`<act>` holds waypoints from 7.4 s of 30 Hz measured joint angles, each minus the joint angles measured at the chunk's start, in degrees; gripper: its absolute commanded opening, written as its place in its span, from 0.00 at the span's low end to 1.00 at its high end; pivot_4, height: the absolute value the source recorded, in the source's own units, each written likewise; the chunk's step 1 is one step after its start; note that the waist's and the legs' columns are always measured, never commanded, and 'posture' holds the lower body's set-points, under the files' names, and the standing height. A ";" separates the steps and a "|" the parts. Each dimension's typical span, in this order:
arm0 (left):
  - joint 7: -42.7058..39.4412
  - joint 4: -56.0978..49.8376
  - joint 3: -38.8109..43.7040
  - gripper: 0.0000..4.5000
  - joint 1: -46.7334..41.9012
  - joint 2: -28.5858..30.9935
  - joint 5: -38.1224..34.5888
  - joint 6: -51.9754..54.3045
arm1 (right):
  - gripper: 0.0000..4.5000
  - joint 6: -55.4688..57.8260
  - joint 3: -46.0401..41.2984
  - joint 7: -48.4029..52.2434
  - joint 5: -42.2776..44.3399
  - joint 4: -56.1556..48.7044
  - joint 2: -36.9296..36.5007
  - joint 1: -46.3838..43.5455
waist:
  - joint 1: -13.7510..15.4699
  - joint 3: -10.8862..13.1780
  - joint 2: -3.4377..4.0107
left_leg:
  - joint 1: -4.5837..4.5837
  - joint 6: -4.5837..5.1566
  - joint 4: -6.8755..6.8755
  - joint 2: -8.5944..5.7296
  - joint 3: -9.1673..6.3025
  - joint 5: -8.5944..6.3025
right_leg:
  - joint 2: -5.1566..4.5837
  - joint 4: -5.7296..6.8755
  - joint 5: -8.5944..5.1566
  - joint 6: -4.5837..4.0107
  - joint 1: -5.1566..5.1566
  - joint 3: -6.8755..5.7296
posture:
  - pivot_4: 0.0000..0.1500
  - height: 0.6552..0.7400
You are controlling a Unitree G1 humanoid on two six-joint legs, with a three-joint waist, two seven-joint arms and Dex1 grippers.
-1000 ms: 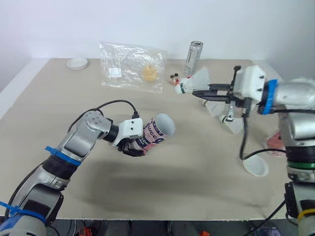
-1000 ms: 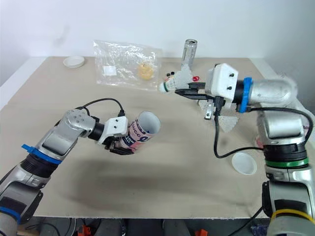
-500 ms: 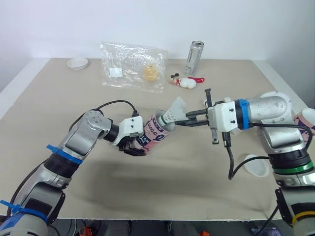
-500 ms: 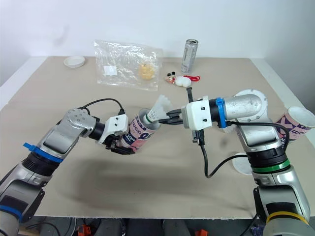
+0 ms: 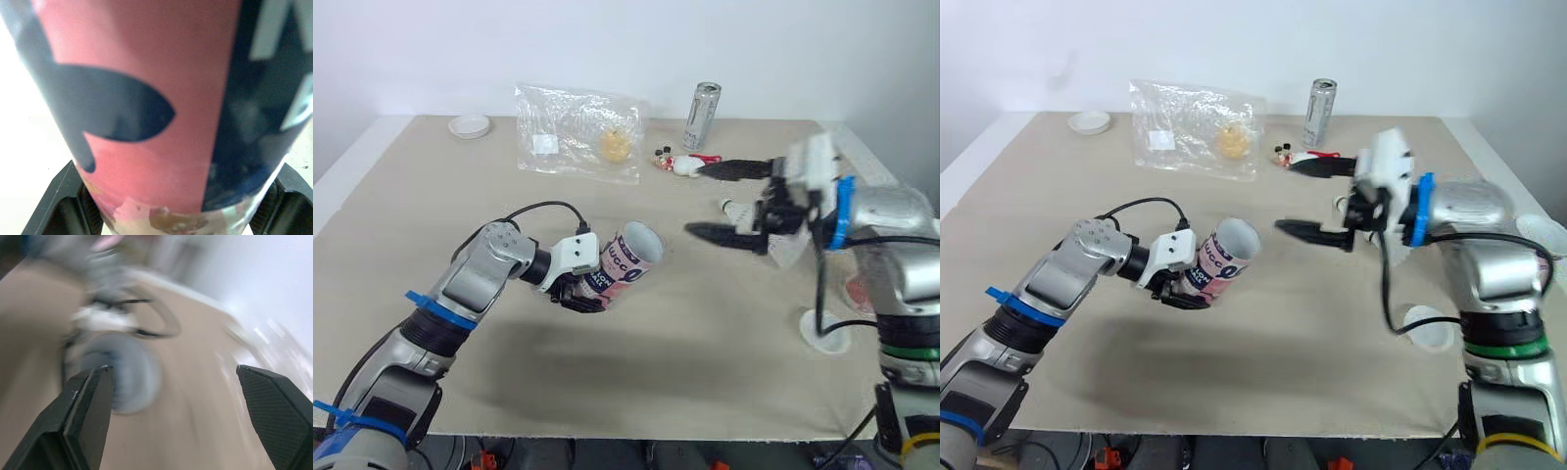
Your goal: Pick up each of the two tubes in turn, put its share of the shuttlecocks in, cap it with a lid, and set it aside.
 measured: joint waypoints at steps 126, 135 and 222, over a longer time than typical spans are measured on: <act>3.25 0.06 0.11 0.69 1.38 -1.47 -1.17 -0.78 | 0.98 -5.18 9.81 8.52 -6.61 0.91 1.63 -9.04 | 0.53 -0.06 0.19 | -0.07 0.02 0.34 -0.05 -0.07 0.02 | -0.06 0.08 0.07 0.15 0.06 -0.07 | 1.00 1.00; 2.90 0.13 0.14 0.69 1.34 -1.16 -1.18 -0.85 | 0.98 7.50 -5.13 -23.22 -8.85 6.41 9.48 4.45 | 0.41 -0.08 0.19 | -0.05 0.02 0.24 -0.04 -0.08 0.02 | 0.01 0.13 0.03 0.13 -0.01 -0.08 | 1.00 1.00; 3.87 0.83 0.41 0.69 1.28 -1.15 -1.86 0.31 | 0.56 -39.98 21.03 18.72 -23.88 7.56 0.95 -17.74 | -0.09 0.01 0.37 | 0.12 0.11 0.20 -0.04 0.02 0.13 | -0.04 0.06 -0.01 0.40 0.14 -0.03 | 1.00 1.00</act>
